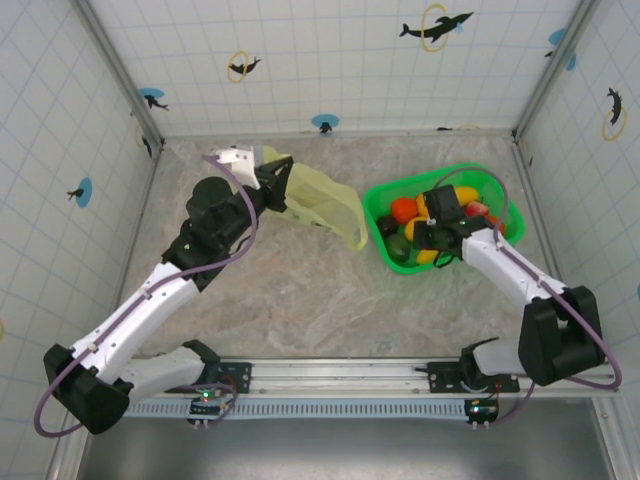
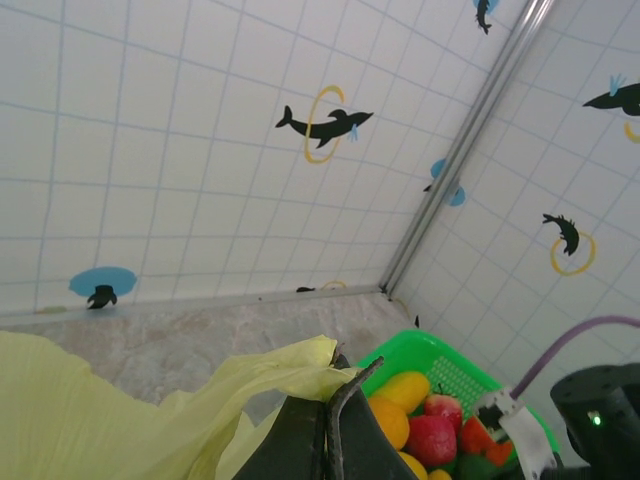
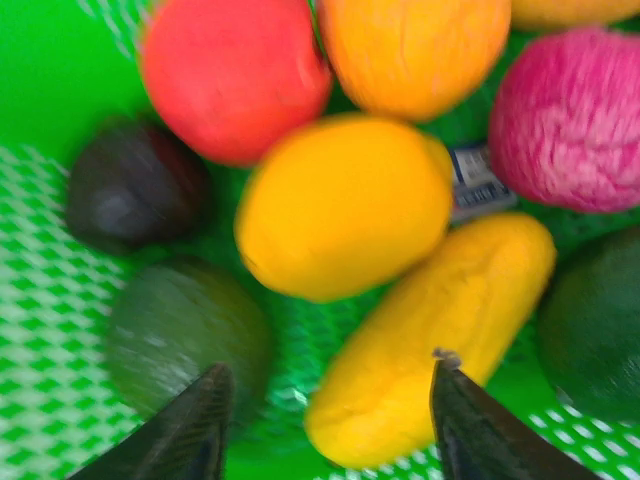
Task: Place the fake fruits into the plastic bag and tie a complex knot
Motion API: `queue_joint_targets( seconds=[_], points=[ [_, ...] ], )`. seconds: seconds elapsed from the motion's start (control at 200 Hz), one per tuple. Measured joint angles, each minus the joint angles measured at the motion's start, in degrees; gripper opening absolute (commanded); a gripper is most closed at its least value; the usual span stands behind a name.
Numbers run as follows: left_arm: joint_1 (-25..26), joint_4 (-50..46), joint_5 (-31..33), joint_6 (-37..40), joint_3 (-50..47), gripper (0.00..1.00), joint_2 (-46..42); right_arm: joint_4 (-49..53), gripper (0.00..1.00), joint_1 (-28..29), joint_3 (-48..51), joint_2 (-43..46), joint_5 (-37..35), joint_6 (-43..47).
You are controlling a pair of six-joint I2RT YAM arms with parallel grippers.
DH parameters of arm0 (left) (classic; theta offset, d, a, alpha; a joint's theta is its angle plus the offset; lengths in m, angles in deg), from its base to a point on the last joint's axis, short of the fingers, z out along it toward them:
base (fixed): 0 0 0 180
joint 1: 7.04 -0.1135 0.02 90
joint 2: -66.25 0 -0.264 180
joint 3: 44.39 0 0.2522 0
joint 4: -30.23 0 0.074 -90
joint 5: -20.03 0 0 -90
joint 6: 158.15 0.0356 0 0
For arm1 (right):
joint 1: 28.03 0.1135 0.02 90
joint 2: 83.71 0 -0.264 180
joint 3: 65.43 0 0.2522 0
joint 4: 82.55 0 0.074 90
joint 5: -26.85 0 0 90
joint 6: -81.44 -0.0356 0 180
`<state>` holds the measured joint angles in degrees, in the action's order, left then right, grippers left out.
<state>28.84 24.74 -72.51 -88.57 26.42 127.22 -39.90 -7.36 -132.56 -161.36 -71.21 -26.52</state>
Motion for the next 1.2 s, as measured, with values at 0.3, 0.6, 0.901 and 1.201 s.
queue_joint_targets(
  seconds=[0.3, 0.6, 0.901, 1.201],
  points=[
    [0.0, -1.0, -1.6, -0.9, -0.2, 0.0, -0.2, -4.3, 0.78, -1.0, -17.2, -17.3, 0.9, 3.4],
    [0.0, -2.3, -1.7, -0.9, -0.2, 0.0, -1.4, -4.2, 0.82, -1.2, -20.8, -29.3, 1.9, 3.6],
    [0.0, -2.7, -1.7, -0.9, -0.2, 0.0, -1.4, -6.2, 0.67, -1.8, -21.2, -33.4, 1.8, 2.6],
    [0.0, -3.5, -1.7, -0.8, -0.2, 0.0, -1.4, -8.2, 0.56, -2.3, -18.4, -24.7, 1.0, 2.2]
  ],
)
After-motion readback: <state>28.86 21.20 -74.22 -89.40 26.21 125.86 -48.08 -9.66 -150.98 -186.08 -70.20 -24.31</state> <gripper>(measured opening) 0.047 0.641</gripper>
